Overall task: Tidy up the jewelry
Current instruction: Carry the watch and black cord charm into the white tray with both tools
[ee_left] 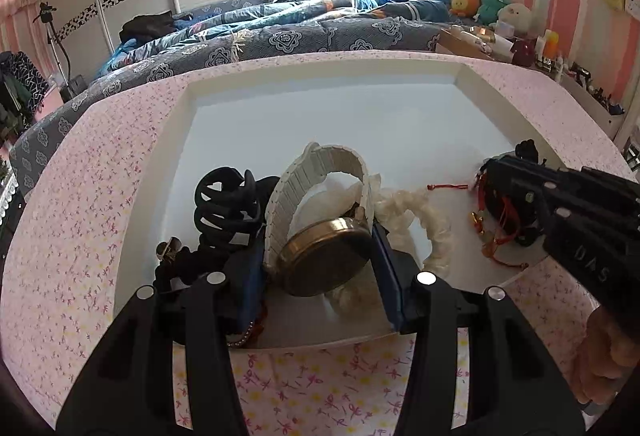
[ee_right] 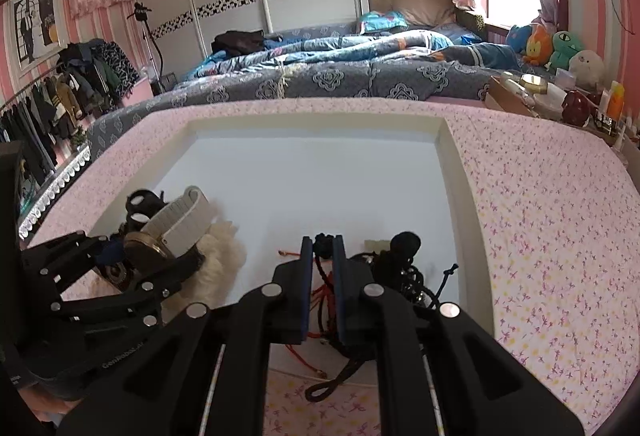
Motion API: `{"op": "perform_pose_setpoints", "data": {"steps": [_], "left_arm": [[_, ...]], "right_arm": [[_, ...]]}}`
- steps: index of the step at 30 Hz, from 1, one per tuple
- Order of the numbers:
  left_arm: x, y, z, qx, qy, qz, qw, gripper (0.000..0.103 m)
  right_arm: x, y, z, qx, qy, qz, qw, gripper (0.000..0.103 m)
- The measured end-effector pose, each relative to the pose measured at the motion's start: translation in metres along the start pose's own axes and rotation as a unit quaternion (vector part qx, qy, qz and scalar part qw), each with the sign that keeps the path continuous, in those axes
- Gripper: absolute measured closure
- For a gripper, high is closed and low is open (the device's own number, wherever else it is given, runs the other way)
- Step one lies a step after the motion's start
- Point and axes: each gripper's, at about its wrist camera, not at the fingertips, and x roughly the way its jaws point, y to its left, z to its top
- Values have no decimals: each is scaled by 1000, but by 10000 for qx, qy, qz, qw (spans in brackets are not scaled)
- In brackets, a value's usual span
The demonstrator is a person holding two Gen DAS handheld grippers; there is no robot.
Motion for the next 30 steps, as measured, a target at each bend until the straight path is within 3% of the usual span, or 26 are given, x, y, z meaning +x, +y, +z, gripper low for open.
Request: {"op": "perform_pose_setpoints", "data": {"steps": [9, 19, 30], "left_arm": [[3, 2, 1, -62, 56, -49, 10000, 53], [2, 1, 2, -47, 43, -24, 10000, 52], [-9, 1, 0, -57, -225, 9, 9997, 37]], "right_arm": [[10, -10, -3, 252, 276, 19, 9993, 93], [10, -13, -4, 268, 281, 50, 9992, 92], [0, -10, -5, 221, 74, -10, 9997, 92]]}}
